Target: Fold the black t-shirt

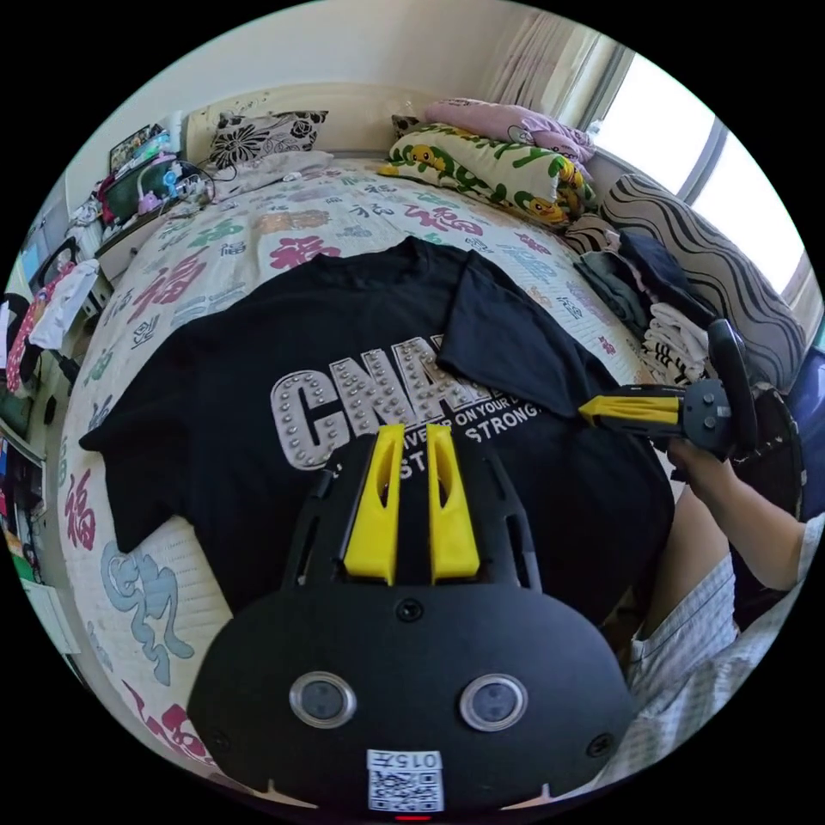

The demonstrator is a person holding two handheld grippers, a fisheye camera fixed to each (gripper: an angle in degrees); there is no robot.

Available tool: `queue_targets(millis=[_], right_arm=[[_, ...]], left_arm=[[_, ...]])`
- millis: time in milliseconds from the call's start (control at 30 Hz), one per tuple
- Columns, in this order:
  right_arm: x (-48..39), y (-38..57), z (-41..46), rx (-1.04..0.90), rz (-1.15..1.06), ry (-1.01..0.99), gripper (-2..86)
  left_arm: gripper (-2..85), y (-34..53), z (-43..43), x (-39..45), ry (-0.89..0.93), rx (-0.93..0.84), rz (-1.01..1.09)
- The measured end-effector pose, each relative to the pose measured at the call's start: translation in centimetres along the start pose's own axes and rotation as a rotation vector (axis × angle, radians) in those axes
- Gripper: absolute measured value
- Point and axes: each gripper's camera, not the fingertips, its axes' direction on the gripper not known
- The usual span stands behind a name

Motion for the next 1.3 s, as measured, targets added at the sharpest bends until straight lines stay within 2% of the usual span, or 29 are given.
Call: queue_targets(millis=[167, 367, 533, 633, 867, 1000, 1100, 1200, 1300], right_arm=[[-4.6, -3.1, -0.9, 0.038, 0.004, 0.03, 2.1], [-11.7, -8.0, -2.0, 0.118, -0.111, 0.053, 4.7], [-17.8, -13.7, -2.6, 0.163, -0.247, -0.087, 5.9], [-22.5, -18.5, -3.1, 0.188, -0.343, -0.129, 6.1], [-33.9, -30.8, -1.5, 0.166, -0.514, -0.184, 6.4], [-38.7, -37.7, 0.8, 0.1, -0.537, -0.162, 6.9], [-41.3, -41.6, 2.3, 0.071, -0.55, -0.083, 7.6], [-43.2, -44.9, 3.5, 0.038, -0.543, -0.025, 7.9], [-44.1, -47.6, 4.0, 0.014, -0.512, -0.007, 8.0]], left_arm=[[6.0, 4.7, -3.3, -4.1, 0.012, 0.051, -0.074], [6.9, 11.7, -6.6, -11.0, 0.005, 0.117, -0.275], [8.7, 19.8, -9.8, -18.3, -0.124, 0.268, -0.613], [9.5, 23.7, -10.8, -22.4, -0.109, 0.335, -0.781], [10.4, 26.0, -9.8, -28.4, 0.011, 0.434, -0.881], [10.2, 26.2, -7.6, -30.2, 0.058, 0.395, -0.866], [6.6, 27.6, -7.2, -31.8, 0.107, 0.485, -0.913], [1.9, 28.2, -6.4, -33.9, 0.194, 0.464, -0.953], [0.3, 28.8, -6.9, -33.3, 0.165, 0.456, -0.949]])
